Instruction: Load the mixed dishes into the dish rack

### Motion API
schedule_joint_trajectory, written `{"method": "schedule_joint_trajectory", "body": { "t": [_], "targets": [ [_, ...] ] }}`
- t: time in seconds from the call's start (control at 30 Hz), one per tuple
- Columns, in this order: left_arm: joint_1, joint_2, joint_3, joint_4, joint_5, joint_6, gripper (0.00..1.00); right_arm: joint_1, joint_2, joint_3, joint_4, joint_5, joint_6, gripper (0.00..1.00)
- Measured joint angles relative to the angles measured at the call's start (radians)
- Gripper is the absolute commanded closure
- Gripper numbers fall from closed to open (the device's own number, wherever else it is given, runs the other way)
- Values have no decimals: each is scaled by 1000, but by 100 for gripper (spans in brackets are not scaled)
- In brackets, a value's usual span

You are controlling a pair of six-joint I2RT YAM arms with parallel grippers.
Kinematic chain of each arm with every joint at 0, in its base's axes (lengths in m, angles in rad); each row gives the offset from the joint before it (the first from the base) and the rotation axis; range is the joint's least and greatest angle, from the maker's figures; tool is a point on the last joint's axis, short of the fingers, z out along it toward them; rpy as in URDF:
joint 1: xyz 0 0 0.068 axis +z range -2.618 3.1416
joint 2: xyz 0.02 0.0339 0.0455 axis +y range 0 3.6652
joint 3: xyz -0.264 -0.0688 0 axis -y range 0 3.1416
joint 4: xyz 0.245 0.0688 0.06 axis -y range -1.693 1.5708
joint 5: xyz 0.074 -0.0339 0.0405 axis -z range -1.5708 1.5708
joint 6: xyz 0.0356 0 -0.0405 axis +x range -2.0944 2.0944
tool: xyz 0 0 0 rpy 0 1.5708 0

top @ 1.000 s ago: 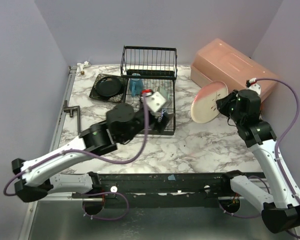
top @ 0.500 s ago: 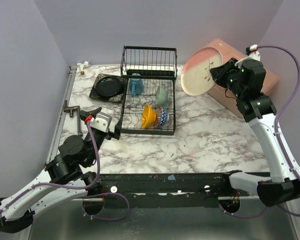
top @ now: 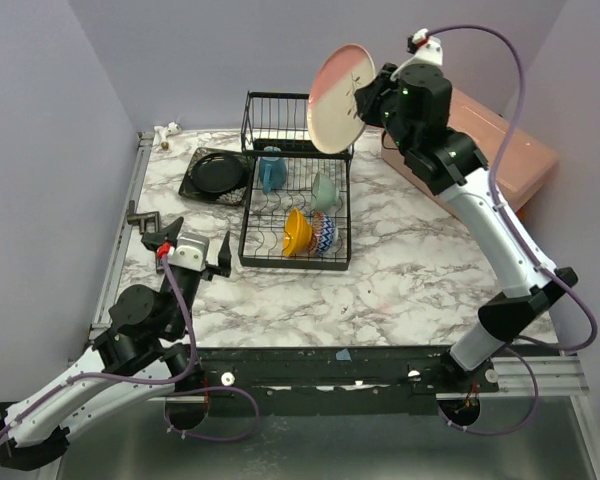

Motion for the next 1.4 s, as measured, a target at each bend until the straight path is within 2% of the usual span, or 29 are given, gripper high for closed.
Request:
{"method": "schedule_joint_trajectory", "body": {
  "t": [0.3, 0.47, 1.0, 1.4],
  "targets": [
    [0, 56, -26, 25, -6, 33, 2, 141, 173, 106, 14, 340, -207, 100],
    [5, 63, -35, 32, -9, 40, 2, 179, 239, 159, 76, 450, -321, 100],
    [6, 81, -37, 46, -8, 40, 2, 209, 359, 190, 270, 643, -549, 100],
    [6, 89, -37, 45, -8, 39, 2, 221, 438, 197, 338, 679, -635, 100]
  ]
}}
